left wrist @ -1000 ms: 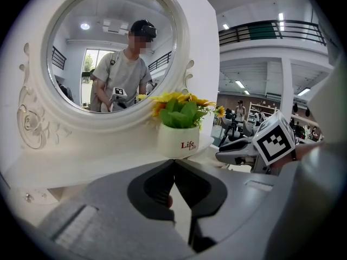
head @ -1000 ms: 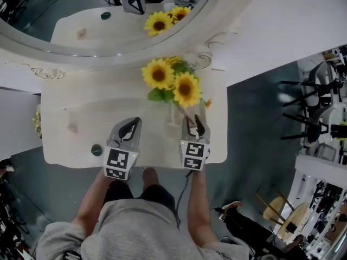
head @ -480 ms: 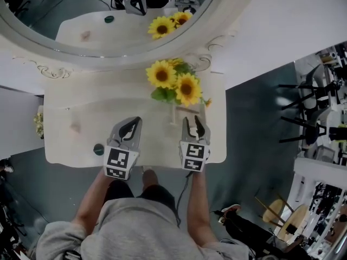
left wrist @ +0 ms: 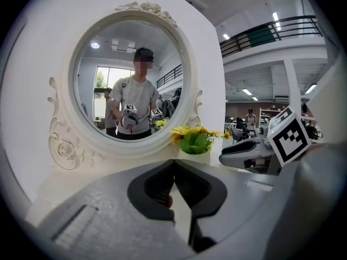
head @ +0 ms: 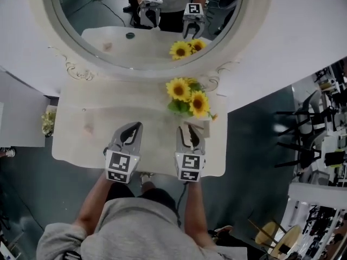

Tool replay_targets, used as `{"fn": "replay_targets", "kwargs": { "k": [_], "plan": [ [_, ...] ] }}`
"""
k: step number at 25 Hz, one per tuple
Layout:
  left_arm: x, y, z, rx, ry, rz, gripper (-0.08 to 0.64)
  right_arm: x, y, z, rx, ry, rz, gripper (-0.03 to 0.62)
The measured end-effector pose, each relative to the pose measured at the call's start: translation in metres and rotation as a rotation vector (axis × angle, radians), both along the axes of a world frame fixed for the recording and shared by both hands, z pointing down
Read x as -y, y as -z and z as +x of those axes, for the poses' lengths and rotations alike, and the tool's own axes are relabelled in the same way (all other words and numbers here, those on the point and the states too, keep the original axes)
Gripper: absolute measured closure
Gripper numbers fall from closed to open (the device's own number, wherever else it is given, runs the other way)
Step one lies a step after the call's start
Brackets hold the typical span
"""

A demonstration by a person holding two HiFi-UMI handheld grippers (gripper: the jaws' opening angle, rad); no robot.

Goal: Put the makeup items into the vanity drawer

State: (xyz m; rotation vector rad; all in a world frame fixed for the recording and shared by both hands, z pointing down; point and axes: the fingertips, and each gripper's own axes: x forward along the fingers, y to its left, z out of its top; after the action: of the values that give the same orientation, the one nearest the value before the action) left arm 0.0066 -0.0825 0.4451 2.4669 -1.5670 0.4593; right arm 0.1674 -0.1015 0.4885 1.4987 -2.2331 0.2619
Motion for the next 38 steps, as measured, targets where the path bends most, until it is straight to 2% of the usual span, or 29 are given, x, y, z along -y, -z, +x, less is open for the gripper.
{"fn": "replay_targets", "kwargs": {
  "k": [6, 9, 14, 18, 27, 38],
  "plan": [
    [-0.015, 0.018, -0.059, 0.008, 0.121, 0.042, 0.549, -0.003, 0.026, -0.073, 0.052, 0.126, 0.054, 0.451],
    [-0.026, 0.024, -0.091, 0.019, 0.189, 0.058, 0.549, -0.005, 0.037, -0.113, 0.071, 0.194, 0.085, 0.479],
    [-0.049, 0.031, -0.147, 0.032, 0.304, 0.072, 0.549, -0.017, 0.054, -0.180, 0.090, 0.310, 0.123, 0.566],
    [-0.066, 0.032, -0.184, 0.035, 0.374, 0.065, 0.549, -0.031, 0.059, -0.223, 0.101, 0.392, 0.125, 0.584],
    [-0.104, -0.004, -0.240, 0.030, 0.489, -0.035, 0.549, -0.067, 0.023, -0.291, 0.094, 0.544, 0.020, 0.586],
    [-0.146, -0.080, -0.253, -0.011, 0.530, -0.198, 0.549, -0.114, -0.068, -0.307, 0.037, 0.613, -0.172, 0.584]
  ]
}}
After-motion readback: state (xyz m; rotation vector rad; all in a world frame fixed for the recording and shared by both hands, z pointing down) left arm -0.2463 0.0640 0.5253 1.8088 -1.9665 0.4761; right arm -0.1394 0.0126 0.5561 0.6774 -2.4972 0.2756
